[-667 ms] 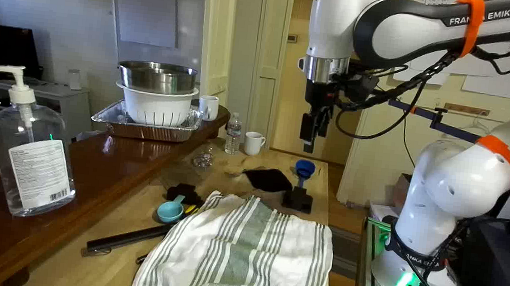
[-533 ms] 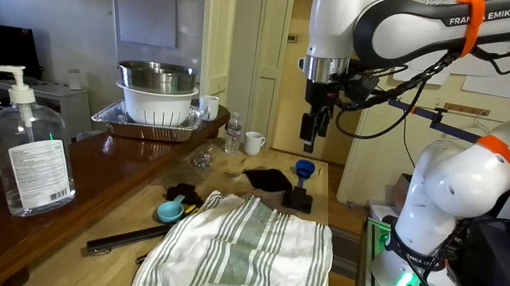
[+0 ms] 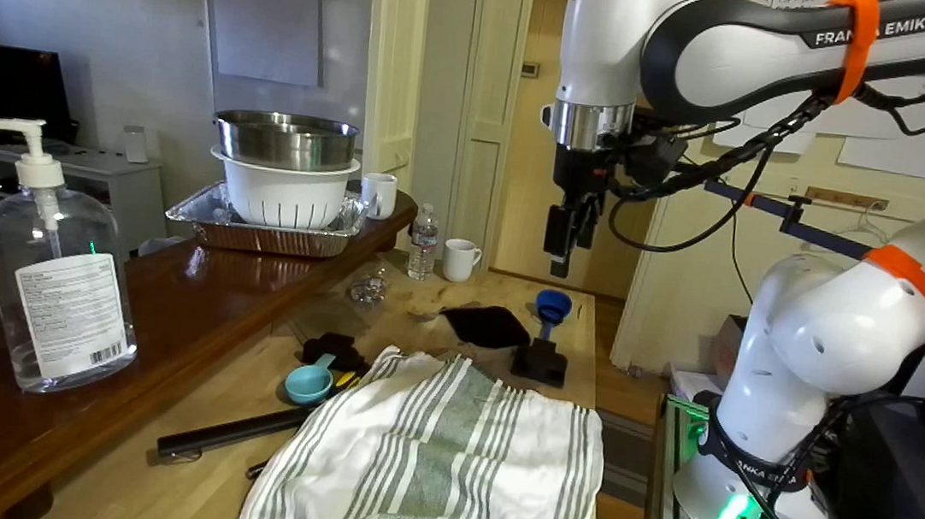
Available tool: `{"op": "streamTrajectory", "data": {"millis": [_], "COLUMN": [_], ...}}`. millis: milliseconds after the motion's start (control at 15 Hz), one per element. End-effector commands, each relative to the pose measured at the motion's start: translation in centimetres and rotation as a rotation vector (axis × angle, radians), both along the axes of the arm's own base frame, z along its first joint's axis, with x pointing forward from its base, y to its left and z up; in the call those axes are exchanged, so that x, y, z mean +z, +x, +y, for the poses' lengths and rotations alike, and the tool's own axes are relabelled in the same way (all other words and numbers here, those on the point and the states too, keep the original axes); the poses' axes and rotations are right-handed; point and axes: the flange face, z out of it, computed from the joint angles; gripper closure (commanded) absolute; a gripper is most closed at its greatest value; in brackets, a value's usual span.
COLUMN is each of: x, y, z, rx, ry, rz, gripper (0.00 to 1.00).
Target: Put the white water bottle inside the mug.
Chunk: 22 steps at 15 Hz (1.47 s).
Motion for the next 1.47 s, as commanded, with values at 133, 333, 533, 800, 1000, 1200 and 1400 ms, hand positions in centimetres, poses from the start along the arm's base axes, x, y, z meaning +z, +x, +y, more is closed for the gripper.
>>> {"op": "streamTrajectory", "data": {"millis": [133,333,533,800,1000,1200,1400], "x": [0.0,0.0,0.0,0.0,0.5,2.1,4.0], "y": [0.0,0.0,0.0,0.0,1.3,3.4,5.7], "z": [0.0,0.0,0.0,0.0,-0.8,-3.2,-6.0], "rx": [0.0,0.0,0.0,0.0,-0.064,-0.158,-0.222], "ry": [0.0,0.0,0.0,0.0,0.009,0.051,0.089], "rz": [0.001,0.001,0.001,0.001,-0.02,-0.07,-0.139], "gripper": [0.0,0.0,0.0,0.0,0.0,0.0,0.0]}}
